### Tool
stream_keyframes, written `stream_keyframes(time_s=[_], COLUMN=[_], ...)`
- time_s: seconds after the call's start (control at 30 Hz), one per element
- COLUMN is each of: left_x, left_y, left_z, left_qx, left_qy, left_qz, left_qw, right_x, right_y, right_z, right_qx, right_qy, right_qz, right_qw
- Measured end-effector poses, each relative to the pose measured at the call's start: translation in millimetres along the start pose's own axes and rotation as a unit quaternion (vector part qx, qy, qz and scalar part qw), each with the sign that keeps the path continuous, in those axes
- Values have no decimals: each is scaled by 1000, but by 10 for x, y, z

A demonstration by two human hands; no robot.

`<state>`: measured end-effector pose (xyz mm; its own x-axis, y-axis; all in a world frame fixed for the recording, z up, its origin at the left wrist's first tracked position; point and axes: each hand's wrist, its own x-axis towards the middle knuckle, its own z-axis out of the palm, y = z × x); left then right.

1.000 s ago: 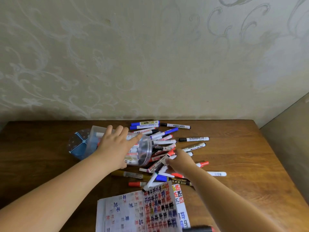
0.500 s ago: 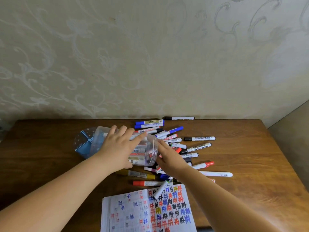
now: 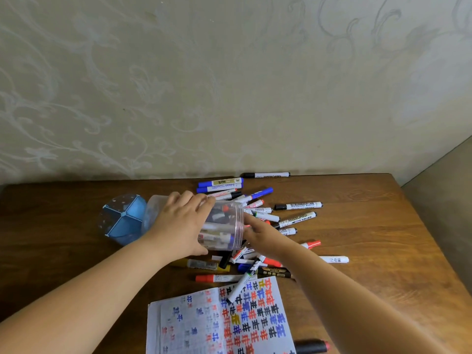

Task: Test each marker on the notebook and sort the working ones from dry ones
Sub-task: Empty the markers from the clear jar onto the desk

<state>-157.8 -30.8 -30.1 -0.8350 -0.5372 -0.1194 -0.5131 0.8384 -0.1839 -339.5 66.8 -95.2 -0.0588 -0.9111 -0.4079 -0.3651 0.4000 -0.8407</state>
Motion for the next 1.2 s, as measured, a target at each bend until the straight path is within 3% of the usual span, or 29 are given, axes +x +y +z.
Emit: stream_keyframes(time_s=[0.1,0.17,0.23,0.37,0.43,0.57,0.87,1.2], left_x=[42,92,137,206,238,195,145,16], left_y=[78,58,77,163,167,120,-44,-240], left_z=[-60,-83,-180,-168,-167,-115,-140,-215], left_qx=[16,71,113,206,189,180,189,180], left_qy=[-8,-18,-3,-53,-49,-54,-76,-82], left_qz=[23,52,57,83,49,68,54,24], left_qw=[1000,996,992,974,980,980,977,980], right_x=[0,-6,-13,-38,-75,-144,-129,-148], right_y=[11,72,154,175,138,120,126,154], right_z=[-21,-65,-101,-82,-70,-87,-75,-81], right_qx=[26,32,83,203,164,75,31,-138], right_qy=[-8,52,92,81,73,78,86,75], right_qz=[36,63,85,123,116,96,118,65], right_qw=[999,996,989,968,977,989,989,985])
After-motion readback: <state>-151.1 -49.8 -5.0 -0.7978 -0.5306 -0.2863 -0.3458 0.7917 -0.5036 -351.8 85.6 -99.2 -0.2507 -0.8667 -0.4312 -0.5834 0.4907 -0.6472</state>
